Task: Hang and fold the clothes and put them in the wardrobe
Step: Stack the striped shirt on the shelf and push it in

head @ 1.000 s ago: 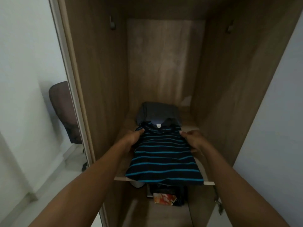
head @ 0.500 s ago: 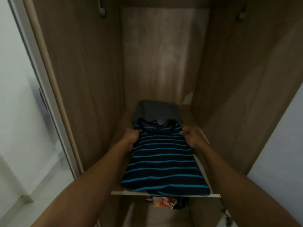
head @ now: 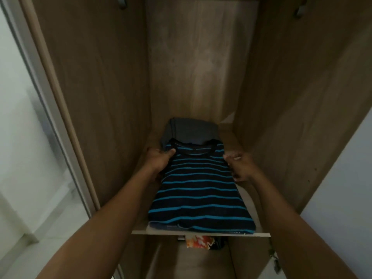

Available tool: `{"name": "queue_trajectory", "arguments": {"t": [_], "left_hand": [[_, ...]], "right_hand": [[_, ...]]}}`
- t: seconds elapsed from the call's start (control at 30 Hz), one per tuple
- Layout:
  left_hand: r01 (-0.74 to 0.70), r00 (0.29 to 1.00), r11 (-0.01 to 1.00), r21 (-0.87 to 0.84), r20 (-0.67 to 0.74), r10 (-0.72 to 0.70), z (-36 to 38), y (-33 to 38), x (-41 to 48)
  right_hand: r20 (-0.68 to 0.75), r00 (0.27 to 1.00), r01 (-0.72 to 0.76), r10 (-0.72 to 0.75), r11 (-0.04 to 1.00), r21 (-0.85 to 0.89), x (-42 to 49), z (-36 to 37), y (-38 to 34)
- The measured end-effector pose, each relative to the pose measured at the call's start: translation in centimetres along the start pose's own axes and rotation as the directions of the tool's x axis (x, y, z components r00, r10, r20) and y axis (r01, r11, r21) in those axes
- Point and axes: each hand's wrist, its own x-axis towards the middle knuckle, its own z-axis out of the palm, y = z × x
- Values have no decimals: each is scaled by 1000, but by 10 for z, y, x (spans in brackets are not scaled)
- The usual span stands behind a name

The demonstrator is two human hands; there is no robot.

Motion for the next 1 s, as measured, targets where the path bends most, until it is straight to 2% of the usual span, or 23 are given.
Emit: {"name": "queue_trajectory", "arguments": {"t": [0.07,0.17,0.27,0.37,0.4,0.43,0.5,0.53,0.6,0.67,0.73,0.77,0.87,1.0], "left_hand": [[-67,992,991,118,114,54,-13,0,-34],[-116,969,954,276,243,48,-27,-14,-82],[-194,970,909,370,213,121,-36,-30,-112],[-264,962,832,489,198,189,-44,-41,-131],[-275,957,833,479,218,191,-44,-45,-134],[-267,953,882,388,243,181,-42,-48,-135],[-151,952,989,-2,268,146,-37,-48,-138],[-61,956,973,-221,266,120,-35,-46,-139],[112,951,841,-529,303,65,-33,-46,-140],[186,945,780,-597,326,24,-31,-58,-140],[208,949,778,-593,315,-13,-27,-71,-141],[204,953,788,-581,303,-24,-26,-75,-141],[173,962,817,-550,273,-20,-23,-71,-143],[74,983,794,-603,178,43,-21,-66,-143]], "right_hand": [[63,997,-41,50,991,-131,-29,-6,4],[130,991,70,-33,954,-293,-66,-5,20],[172,978,176,-119,913,-367,-99,-13,24],[266,962,175,-67,898,-404,-127,-25,29],[306,951,173,-42,893,-415,-135,-27,30],[336,941,180,-42,902,-393,-140,-27,30],[318,938,206,-135,958,-199,-146,-28,23],[262,940,249,-218,964,-90,-148,-30,17],[136,932,337,-337,941,23,-149,-37,9],[192,921,338,-338,941,34,-150,-39,15],[317,915,285,-250,956,-71,-150,-36,35],[326,918,268,-225,959,-93,-150,-33,43],[289,923,268,-253,963,-13,-155,-34,46],[233,928,255,-289,952,167,-158,-39,42]]}}
